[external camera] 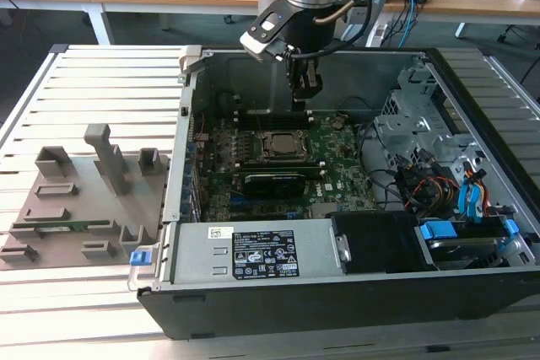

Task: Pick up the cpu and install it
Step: 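Install the first cpu locking lever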

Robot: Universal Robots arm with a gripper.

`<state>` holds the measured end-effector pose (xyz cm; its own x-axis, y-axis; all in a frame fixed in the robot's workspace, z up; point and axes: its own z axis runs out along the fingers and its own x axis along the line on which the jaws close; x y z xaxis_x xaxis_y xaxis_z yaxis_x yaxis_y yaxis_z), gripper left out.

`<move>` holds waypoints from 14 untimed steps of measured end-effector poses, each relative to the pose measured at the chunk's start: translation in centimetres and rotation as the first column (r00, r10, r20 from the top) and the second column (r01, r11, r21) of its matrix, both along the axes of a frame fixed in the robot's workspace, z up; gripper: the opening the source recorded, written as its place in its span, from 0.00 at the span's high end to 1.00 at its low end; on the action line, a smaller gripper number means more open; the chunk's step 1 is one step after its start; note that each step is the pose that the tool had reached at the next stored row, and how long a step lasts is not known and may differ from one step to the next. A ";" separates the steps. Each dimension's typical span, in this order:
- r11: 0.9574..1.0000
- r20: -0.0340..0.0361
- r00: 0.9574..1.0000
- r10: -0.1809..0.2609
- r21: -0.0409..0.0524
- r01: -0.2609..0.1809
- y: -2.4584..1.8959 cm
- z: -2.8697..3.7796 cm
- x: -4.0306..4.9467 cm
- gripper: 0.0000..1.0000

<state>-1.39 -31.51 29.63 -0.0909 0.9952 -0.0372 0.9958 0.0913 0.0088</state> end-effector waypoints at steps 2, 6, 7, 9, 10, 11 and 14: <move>1.000 0.000 1.000 0.005 0.000 -0.005 0.00 0.00 0.00 0.89; 0.995 0.000 0.995 0.102 0.000 -0.102 0.00 0.00 0.00 0.89; 0.993 0.000 0.993 0.122 0.000 -0.122 0.00 0.00 0.00 0.89; 0.988 0.000 0.988 0.157 0.000 -0.157 0.00 0.00 0.01 0.89; 0.985 0.000 0.985 0.174 0.000 -0.174 0.00 0.00 0.01 0.89; 0.983 0.000 0.983 0.185 0.000 -0.185 0.00 0.00 0.01 0.89; 0.978 0.000 0.978 0.208 0.000 -0.208 0.00 0.00 0.01 0.89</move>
